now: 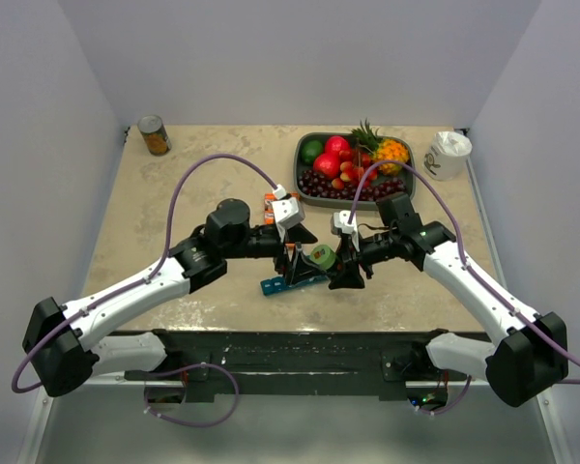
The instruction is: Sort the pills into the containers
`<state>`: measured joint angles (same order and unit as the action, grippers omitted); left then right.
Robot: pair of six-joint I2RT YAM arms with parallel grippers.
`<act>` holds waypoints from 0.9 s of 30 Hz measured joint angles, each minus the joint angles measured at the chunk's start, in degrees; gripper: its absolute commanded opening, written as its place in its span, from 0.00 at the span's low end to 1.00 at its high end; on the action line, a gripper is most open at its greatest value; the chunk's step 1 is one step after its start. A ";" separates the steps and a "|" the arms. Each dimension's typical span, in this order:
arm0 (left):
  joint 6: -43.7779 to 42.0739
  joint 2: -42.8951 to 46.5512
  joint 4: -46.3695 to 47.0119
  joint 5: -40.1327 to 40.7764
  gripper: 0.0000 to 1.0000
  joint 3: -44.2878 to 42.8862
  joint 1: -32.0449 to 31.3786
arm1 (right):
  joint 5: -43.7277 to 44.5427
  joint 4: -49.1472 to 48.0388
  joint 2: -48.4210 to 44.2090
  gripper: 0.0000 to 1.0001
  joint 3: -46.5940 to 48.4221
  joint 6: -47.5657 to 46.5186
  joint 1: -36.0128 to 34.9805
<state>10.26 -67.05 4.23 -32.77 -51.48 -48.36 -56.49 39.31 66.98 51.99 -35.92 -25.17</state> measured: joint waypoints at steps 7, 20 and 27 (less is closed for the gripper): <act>1.20 -1.73 1.36 0.59 0.83 0.09 -0.20 | 0.00 0.04 0.00 0.00 0.00 0.02 0.00; 2.49 -6.27 1.79 0.83 0.00 -0.07 -0.92 | 0.22 0.15 0.02 0.05 -0.22 0.09 0.09; 5.51 -4.92 2.99 1.31 0.00 2.58 0.39 | 0.42 0.20 -0.02 0.98 -0.33 1.22 0.20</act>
<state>15.77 -71.96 7.22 -31.46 -48.90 -47.97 -56.07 39.51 66.96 51.66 -34.70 -24.97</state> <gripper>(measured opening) 0.555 0.763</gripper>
